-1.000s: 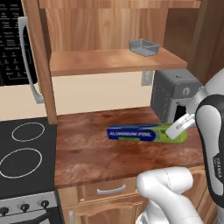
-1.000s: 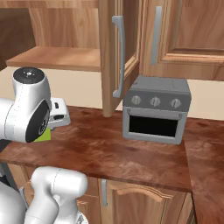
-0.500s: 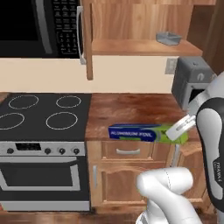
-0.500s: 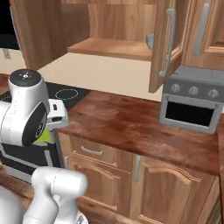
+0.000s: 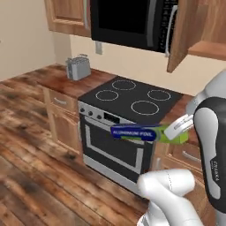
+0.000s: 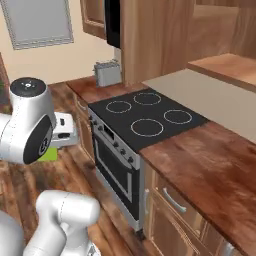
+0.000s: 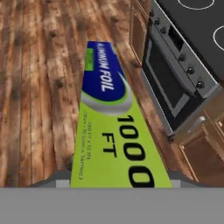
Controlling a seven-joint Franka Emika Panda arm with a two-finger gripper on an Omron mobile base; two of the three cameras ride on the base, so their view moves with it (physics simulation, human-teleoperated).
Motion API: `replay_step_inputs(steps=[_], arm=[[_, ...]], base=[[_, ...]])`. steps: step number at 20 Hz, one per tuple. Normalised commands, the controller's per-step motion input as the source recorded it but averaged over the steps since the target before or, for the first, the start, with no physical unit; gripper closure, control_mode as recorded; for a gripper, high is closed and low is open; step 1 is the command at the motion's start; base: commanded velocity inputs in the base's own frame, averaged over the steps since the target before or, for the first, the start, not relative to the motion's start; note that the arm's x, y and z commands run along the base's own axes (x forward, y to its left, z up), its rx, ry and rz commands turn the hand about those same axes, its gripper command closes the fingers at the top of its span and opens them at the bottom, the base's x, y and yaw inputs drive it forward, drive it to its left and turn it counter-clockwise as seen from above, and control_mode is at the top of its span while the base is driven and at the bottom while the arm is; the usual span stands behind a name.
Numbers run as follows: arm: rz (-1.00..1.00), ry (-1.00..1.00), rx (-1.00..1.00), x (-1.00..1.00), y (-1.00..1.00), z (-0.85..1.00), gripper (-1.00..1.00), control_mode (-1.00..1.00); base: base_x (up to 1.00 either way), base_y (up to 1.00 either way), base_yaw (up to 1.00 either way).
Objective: Retrieve the tupperware and aluminum foil from the cabinet and place them on the dining counter near the plate with lemon wedges to prepare for storing leftovers.
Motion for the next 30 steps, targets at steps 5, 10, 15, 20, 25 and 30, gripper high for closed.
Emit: replay_step_inputs(steps=[5,10,15,20,25,30], arm=[[0.0,0.0,0.0,0.0,0.0,0.0,1.0,1.0],[0.0,0.0,0.0,0.0,0.0,0.0,1.0,1.0],[0.0,0.0,0.0,0.0,0.0,0.0,1.0,1.0],[0.0,0.0,0.0,0.0,0.0,0.0,1.0,1.0],[0.0,0.0,0.0,0.0,0.0,0.0,1.0,1.0],[0.0,0.0,0.0,0.0,0.0,0.0,1.0,1.0]], base=[[-0.21,0.17,1.0],[-0.04,0.13,0.99],[0.0,0.08,0.93],[0.15,0.2,0.83],[0.69,0.51,0.64],[0.98,0.5,0.54]])
